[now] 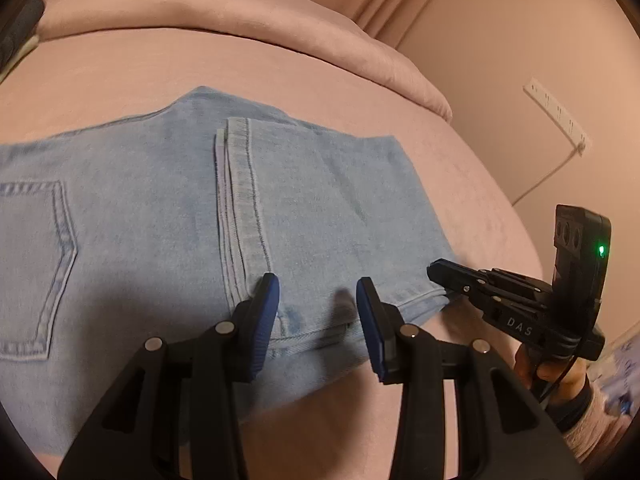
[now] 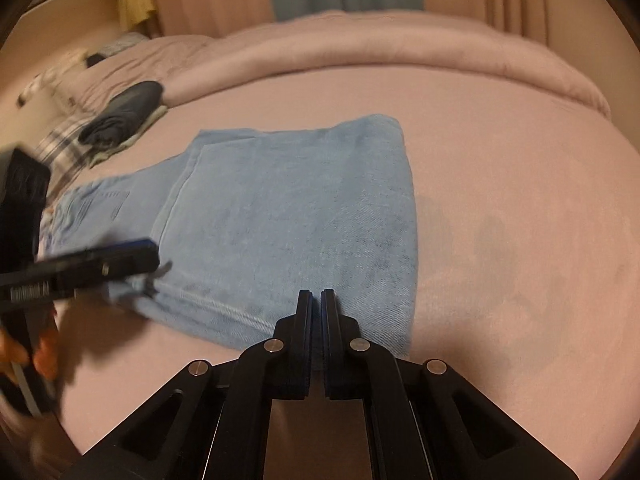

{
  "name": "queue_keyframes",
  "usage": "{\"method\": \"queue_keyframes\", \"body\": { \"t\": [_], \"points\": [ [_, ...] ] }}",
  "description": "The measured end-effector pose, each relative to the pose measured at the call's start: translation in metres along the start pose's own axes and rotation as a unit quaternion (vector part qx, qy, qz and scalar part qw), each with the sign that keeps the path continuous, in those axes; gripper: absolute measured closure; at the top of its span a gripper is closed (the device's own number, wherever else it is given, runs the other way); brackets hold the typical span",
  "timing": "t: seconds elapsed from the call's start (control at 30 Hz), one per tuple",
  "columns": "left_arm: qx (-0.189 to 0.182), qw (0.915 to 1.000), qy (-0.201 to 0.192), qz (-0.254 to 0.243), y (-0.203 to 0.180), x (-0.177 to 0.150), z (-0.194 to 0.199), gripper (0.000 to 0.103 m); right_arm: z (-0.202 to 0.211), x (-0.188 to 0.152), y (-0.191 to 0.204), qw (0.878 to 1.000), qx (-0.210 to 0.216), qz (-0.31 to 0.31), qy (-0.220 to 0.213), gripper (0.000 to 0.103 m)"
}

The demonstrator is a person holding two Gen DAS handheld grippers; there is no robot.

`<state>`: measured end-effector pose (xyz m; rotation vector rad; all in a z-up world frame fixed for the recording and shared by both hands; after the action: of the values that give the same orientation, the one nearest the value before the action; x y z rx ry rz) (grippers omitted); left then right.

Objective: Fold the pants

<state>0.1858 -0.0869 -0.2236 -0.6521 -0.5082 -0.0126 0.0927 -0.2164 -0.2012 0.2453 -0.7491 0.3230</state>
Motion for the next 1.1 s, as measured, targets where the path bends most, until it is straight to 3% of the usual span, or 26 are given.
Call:
{"method": "queue_keyframes", "body": {
  "t": [0.1, 0.17, 0.23, 0.3, 0.43, 0.5, 0.57, 0.7, 0.83, 1.0, 1.1],
  "points": [
    [-0.015, 0.9996, -0.014, 0.021, 0.004, -0.003, 0.018, 0.061, 0.01, 0.015, 0.014, 0.999, 0.046, -0.012, -0.002, 0.101],
    [-0.001, 0.9992, -0.018, 0.037, 0.016, -0.009, 0.026, 0.048, 0.009, 0.027, 0.029, 0.996, 0.09, -0.01, -0.008, 0.095],
    [-0.01, 0.9989, -0.016, 0.044, 0.022, -0.015, 0.028, 0.051, 0.0, 0.037, 0.043, 0.994, 0.107, -0.004, -0.003, 0.086],
    [-0.004, 0.9994, -0.019, 0.028, 0.019, -0.019, 0.031, 0.052, -0.015, 0.052, 0.062, 0.993, 0.115, 0.014, 0.007, 0.086],
    [0.0, 0.9997, -0.02, 0.016, 0.021, -0.024, 0.033, 0.052, -0.045, 0.092, 0.091, 0.994, 0.099, 0.054, 0.003, 0.086],
    [-0.01, 0.9996, -0.02, 0.02, 0.023, -0.024, 0.035, 0.052, -0.064, 0.105, 0.1, 0.995, 0.062, 0.078, 0.014, 0.086],
    [-0.014, 0.9995, -0.019, 0.024, 0.025, -0.024, 0.035, 0.053, -0.09, 0.099, 0.107, 0.993, 0.068, 0.076, 0.058, 0.086],
    [-0.021, 0.9993, -0.021, 0.023, 0.025, -0.026, 0.041, 0.054, -0.089, 0.103, 0.114, 0.992, 0.051, 0.101, 0.058, 0.079],
    [-0.019, 0.999, -0.031, 0.025, 0.024, -0.029, 0.058, 0.052, -0.072, 0.097, 0.108, 0.993, 0.086, 0.069, 0.046, 0.078],
    [0.014, 0.9966, -0.069, 0.044, 0.037, -0.035, 0.092, 0.033, -0.043, 0.078, 0.119, 0.993, 0.101, 0.052, 0.015, 0.078],
    [0.023, 0.9936, -0.088, 0.068, 0.049, -0.04, 0.11, 0.033, -0.032, 0.062, 0.128, 0.993, 0.111, 0.049, 0.006, 0.078]
  ]
}}
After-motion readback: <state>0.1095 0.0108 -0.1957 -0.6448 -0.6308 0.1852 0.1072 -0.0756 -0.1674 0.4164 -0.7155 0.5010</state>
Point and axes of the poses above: each gripper's, at about its wrist camera, not at the fingertips, and z roughly against the way its jaws point, y to its left, x to its top, the point moved 7 cm from there along -z, roughly the way its jaws point, and after that the axes turned 12 degrees about z, right-handed, at the moved point
